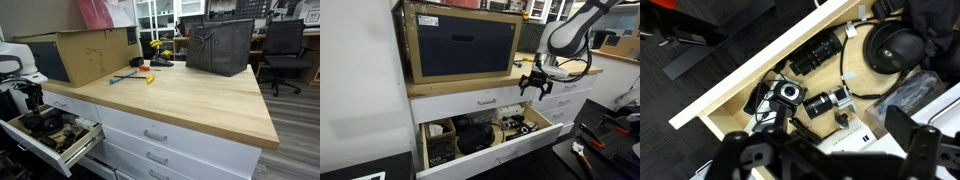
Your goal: Pull open the top left drawer
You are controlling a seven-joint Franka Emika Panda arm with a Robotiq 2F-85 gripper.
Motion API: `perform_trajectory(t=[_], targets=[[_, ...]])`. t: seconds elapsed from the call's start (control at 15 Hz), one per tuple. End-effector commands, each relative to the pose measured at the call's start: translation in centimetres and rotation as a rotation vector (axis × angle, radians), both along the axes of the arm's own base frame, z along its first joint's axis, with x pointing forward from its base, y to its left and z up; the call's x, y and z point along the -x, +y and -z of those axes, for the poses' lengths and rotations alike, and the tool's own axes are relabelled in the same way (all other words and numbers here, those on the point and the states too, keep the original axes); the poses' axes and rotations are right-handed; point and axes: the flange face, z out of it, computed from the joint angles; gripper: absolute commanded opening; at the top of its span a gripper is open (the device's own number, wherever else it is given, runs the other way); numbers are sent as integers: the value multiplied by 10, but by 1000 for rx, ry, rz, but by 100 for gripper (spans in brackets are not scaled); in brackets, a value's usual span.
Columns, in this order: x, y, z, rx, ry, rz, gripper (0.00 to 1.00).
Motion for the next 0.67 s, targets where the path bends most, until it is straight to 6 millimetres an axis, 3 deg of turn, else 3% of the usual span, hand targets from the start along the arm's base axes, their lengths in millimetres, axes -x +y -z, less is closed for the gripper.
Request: perform_trajectory(t=[0.0, 0.6], targets=[[-18, 13, 6, -12, -53, 78, 100], [-25, 68, 45, -65, -156, 160, 100]])
